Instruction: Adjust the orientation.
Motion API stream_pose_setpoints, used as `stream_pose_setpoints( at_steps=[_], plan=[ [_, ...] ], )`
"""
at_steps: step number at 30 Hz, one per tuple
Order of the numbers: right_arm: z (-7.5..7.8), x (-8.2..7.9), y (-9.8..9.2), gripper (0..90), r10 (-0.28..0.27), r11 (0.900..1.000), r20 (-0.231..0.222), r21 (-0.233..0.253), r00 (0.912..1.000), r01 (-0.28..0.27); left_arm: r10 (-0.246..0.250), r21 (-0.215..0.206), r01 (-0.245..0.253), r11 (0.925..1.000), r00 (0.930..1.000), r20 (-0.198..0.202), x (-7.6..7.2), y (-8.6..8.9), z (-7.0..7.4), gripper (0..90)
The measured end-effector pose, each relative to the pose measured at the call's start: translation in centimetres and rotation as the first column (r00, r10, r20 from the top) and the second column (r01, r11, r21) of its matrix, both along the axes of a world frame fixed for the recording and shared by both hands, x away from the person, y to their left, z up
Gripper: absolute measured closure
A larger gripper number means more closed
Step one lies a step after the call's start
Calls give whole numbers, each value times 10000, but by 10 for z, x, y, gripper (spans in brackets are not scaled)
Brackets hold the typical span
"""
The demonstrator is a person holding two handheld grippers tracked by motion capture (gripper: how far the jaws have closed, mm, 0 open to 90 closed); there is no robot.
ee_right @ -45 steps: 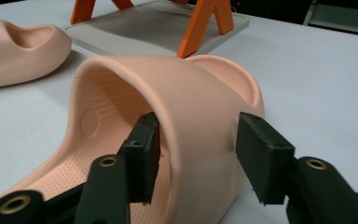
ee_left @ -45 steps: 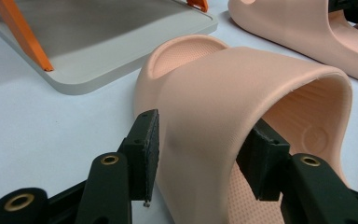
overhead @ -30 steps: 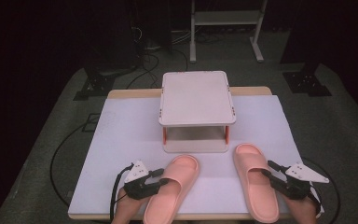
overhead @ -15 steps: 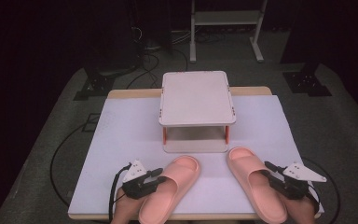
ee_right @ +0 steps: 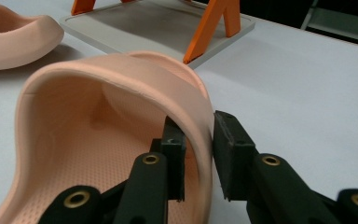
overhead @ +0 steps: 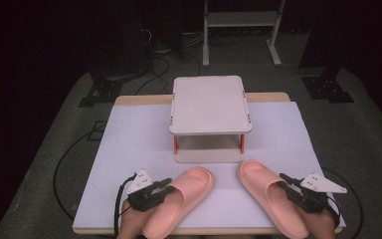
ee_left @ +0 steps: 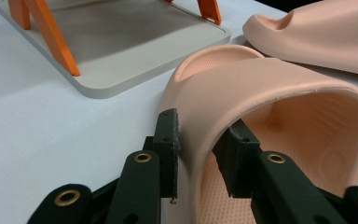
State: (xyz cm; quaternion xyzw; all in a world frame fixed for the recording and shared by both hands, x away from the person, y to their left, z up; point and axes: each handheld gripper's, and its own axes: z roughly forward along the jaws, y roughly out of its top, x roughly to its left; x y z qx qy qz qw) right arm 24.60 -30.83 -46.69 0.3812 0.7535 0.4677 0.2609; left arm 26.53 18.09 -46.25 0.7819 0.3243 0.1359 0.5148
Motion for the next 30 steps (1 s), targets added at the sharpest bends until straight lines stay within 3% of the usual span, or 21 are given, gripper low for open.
stream_pose_setpoints(
  at_steps=[15, 22, 30],
  plan=[
    [9, -4, 5, 775, 228, 9994, 88, 245, 9997, -230, 146, -712, -126, 9974, 9995, 288, -3, 10, 11, 739],
    [18, -6, 8, 774, 413, 9980, 271, 461, 9988, -425, 170, -1214, -112, 9925, 9988, 468, -6, 15, 20, 744],
    [28, -4, 13, 774, 583, 9956, 433, 708, 9974, -612, 286, -1404, -216, 9899, 9984, 485, -8, 21, 23, 743]
  ],
)
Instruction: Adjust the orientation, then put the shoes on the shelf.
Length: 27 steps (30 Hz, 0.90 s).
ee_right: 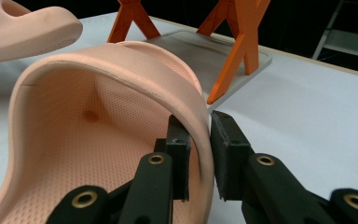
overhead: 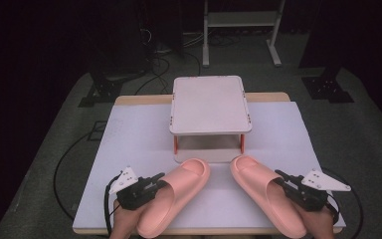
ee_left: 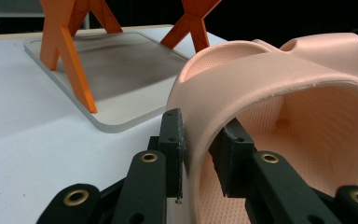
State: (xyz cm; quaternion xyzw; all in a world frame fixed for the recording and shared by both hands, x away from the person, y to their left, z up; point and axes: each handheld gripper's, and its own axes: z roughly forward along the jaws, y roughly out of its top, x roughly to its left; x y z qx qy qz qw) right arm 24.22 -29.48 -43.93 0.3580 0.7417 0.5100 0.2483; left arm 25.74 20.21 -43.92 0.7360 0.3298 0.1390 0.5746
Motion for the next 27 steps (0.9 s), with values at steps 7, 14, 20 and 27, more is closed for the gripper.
stream_pose_setpoints(
  at_steps=[7, 14, 20, 27],
  plan=[
    [6, 0, 3, 773, 156, 9999, 90, 17, 9998, -156, -52, -194, 55, 9998, 9999, 135, 0, 1, 7, 748],
    [14, -3, 2, 773, 199, 9998, 204, 7, 9996, -200, -89, -292, 97, 9995, 9996, 281, -1, 1, 14, 754],
    [20, -2, 3, 773, 232, 9996, 308, 145, 9993, -236, -175, -410, 191, 9990, 9991, 386, -3, 3, 23, 755],
    [29, 1, 9, 773, 357, 9992, 402, 162, 9986, -363, -236, -360, 261, 9990, 9975, 673, -1, 3, 40, 758]
  ],
)
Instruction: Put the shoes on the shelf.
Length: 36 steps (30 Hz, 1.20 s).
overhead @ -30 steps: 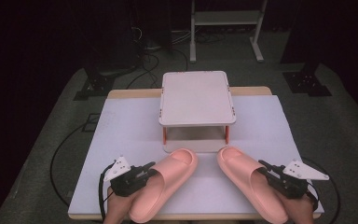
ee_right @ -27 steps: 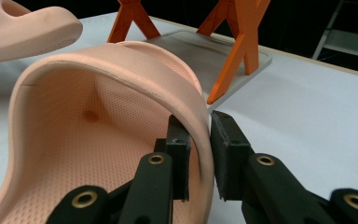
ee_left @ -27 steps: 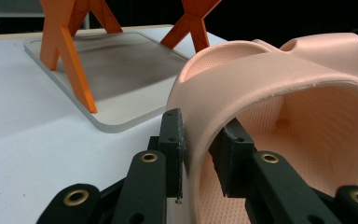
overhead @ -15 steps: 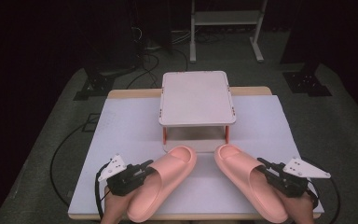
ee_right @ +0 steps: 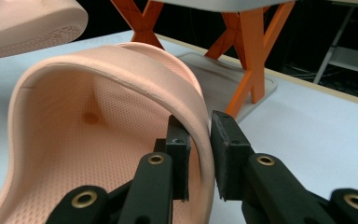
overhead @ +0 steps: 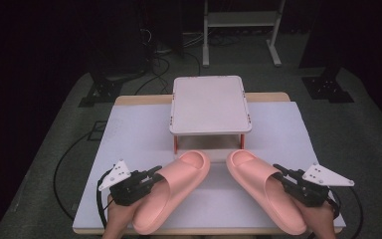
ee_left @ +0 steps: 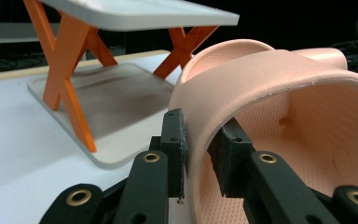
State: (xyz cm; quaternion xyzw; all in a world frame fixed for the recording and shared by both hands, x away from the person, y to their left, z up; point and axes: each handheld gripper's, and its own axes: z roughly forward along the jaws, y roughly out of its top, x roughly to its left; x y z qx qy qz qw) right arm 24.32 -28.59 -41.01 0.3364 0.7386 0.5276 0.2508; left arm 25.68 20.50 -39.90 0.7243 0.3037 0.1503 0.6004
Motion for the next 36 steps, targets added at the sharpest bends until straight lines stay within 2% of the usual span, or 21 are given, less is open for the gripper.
stream_pose_setpoints(
  at_steps=[10, 18, 36],
  plan=[
    [19, 0, 3, 773, 92, 9996, 351, 254, 9993, -101, -216, 14, 216, 9998, 9996, 172, 7, -8, 18, 759],
    [34, -1, 3, 773, 89, 9989, 658, 459, 9978, -119, -360, 41, 359, 9993, 9982, 487, 12, -15, 34, 764],
    [67, 5, 14, 773, 109, 9993, 1114, 343, 9937, -148, -364, 26, 363, 9993, 9957, 853, 27, -23, 61, 764]
  ],
)
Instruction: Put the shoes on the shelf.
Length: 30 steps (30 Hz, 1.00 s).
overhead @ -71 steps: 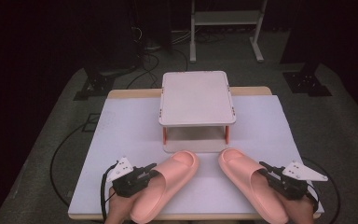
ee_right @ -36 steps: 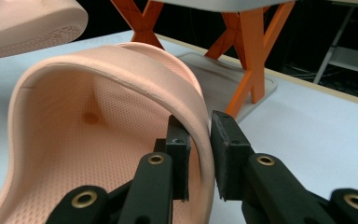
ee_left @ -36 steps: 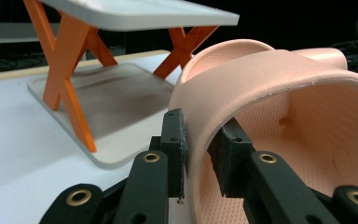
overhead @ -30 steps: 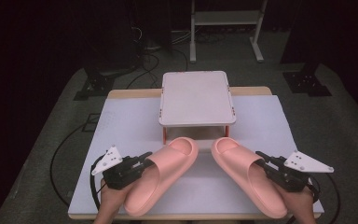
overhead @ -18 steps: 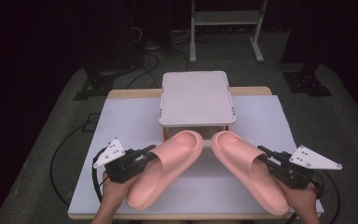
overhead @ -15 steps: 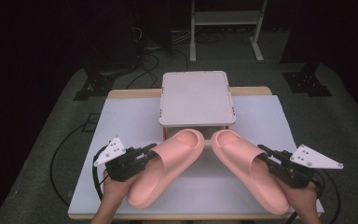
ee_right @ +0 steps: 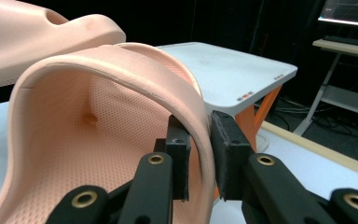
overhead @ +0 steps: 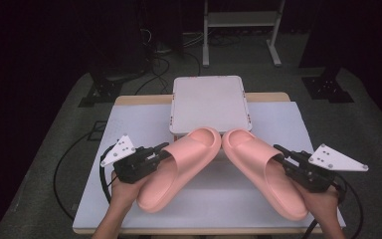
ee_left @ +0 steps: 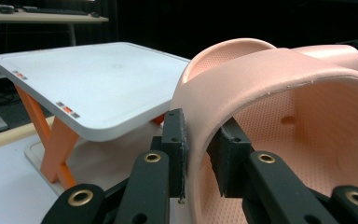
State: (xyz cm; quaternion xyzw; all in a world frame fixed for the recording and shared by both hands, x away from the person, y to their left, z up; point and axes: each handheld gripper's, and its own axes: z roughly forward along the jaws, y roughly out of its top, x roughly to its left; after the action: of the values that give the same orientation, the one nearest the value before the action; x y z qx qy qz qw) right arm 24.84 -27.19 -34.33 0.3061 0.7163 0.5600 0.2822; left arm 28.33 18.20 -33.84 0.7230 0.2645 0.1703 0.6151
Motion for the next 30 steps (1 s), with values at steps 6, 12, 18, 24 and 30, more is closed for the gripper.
stream_pose_setpoints(
  at_steps=[6, 12, 18, 24, 30],
  plan=[
    [9, 3, 4, 773, -94, 9999, 125, 36, 9999, 94, 308, -4, -308, 9995, 9995, 74, 5, 2, 7, 764],
    [15, 9, 7, 773, -221, 9998, 177, 35, 9996, 221, 429, 50, -429, 9991, 9991, 43, 11, 2, 9, 764],
    [17, 16, 11, 773, -243, 9996, 145, 147, 9996, 241, 502, 46, -502, 9987, 9987, 40, 15, 1, 11, 764],
    [18, 26, 15, 773, -461, 9985, 134, 312, 9988, 456, 701, 23, -701, 9975, 9974, 137, 21, -1, 14, 767],
    [20, 35, 20, 772, -741, 9964, 196, 429, 9971, 732, 880, 63, -882, 9961, 9959, 192, 29, -3, 18, 767]
  ],
)
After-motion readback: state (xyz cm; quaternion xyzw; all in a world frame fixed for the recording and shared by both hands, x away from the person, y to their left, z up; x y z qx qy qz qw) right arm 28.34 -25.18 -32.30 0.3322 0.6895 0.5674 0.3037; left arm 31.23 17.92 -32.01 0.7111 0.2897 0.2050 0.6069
